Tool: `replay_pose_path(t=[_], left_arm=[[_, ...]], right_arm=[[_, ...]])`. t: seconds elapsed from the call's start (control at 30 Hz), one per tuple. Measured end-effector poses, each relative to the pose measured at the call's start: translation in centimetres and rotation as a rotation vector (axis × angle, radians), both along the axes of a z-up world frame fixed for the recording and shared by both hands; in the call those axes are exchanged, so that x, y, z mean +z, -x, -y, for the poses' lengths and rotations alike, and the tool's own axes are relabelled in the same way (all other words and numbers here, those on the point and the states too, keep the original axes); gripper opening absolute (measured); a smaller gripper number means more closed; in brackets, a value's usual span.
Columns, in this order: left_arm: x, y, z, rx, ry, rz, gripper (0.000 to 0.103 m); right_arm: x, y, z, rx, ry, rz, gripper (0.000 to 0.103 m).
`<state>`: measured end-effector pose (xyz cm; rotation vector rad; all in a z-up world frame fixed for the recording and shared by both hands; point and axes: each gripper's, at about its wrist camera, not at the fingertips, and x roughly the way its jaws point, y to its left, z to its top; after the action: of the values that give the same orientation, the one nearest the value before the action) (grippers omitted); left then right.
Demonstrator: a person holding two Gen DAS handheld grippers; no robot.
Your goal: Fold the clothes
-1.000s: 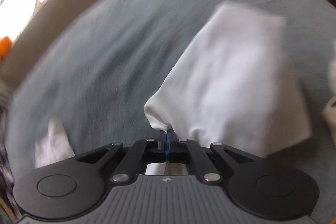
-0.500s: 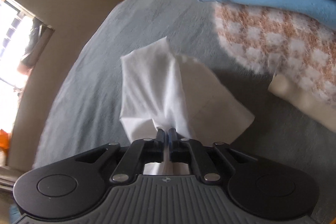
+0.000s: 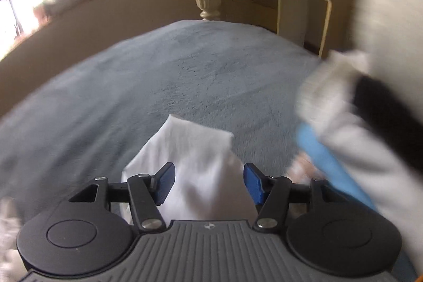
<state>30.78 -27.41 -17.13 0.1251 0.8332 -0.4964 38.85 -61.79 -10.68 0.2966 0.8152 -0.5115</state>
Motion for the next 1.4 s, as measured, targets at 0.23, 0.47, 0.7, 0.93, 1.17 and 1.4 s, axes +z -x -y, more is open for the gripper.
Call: replay_pose_path(t=[0.23,0.47,0.7,0.93,1.17,1.4], left_arm=[[0.1,0.1,-0.2,0.006,0.014,-0.011,0.051],[0.2,-0.1,-0.9,0.043,0.058,-0.046,0.051],[0.6,-0.6,-1.4,0.091,0.11,-0.095,0.051],[3.2,-0.6,-7.7,0.239,0.257,-0.169,0.051],[3.9,1.9,-17.7,0.461,0.336,-0.258,0.051],[5.2,5.4,-19.5,0.368,0.381,-0.254,0.051]], right_arm=[[-2.9,-1.8,-0.6,0.017,-0.05,-0.113,0.026],[2.4,5.0,-0.1,0.002,-0.123,0.142,0.001],[10.3,14.0,-4.7,0.287,-0.109,0.376,0.001],[11.8,19.7,-16.7,0.978,0.097,0.377,0.004],[8.0,24.7,-24.3,1.232,0.079,0.139,0.043],[9.8,29.0,-19.8,0.978,-0.542,0.149,0.054]])
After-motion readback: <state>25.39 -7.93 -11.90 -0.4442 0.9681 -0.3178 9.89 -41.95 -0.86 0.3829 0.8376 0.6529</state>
